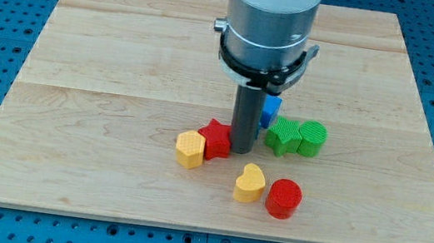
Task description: Slightly touch the yellow heart
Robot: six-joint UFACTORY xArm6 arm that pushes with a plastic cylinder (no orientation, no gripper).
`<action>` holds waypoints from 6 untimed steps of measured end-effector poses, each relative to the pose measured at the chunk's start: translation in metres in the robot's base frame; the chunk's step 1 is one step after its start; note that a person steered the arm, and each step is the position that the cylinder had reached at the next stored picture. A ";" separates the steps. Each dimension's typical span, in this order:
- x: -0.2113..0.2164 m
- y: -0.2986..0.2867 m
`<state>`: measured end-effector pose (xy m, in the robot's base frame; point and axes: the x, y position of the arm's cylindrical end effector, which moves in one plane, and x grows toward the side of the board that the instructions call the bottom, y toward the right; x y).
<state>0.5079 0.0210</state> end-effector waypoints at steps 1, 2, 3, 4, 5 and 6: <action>0.018 -0.031; 0.034 -0.083; 0.033 -0.124; 0.018 -0.072; 0.019 -0.003; 0.019 0.077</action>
